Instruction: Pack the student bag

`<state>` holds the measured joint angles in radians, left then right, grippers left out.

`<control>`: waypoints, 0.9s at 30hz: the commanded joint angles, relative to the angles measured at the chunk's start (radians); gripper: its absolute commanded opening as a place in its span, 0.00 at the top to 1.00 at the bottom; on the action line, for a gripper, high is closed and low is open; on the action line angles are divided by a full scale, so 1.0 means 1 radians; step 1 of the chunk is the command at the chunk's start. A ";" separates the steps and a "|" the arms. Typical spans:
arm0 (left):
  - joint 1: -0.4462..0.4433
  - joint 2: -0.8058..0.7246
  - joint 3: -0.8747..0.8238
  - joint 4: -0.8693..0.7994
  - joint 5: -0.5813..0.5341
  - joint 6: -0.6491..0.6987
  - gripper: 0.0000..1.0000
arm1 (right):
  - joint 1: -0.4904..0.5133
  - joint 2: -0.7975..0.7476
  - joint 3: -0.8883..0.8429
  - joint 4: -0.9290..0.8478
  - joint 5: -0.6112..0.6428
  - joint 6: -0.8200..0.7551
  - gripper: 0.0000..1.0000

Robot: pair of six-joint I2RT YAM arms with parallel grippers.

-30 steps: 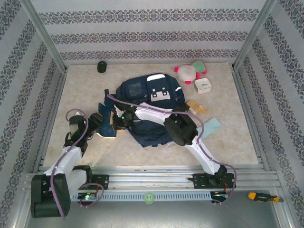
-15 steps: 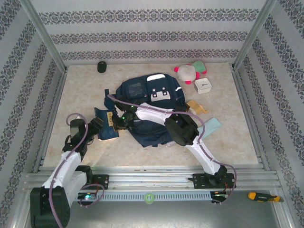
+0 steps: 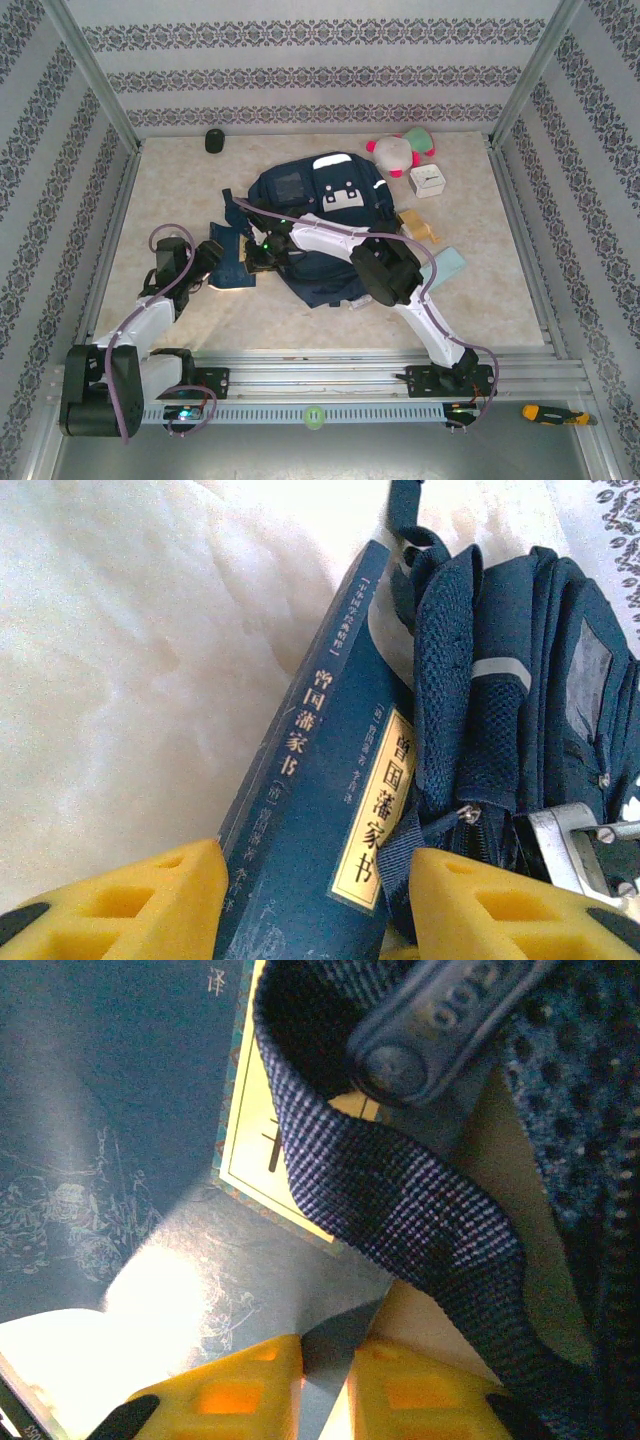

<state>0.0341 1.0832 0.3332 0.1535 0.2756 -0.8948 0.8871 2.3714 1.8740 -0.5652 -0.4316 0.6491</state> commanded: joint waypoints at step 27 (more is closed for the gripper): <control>-0.104 -0.092 0.143 -0.693 -0.232 0.075 0.36 | 0.021 -0.044 -0.072 0.031 0.085 -0.059 0.84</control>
<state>-0.0647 0.9848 0.4690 -0.3359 0.1436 -0.8524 0.8932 2.3474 1.8221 -0.4969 -0.4038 0.6212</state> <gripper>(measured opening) 0.635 0.165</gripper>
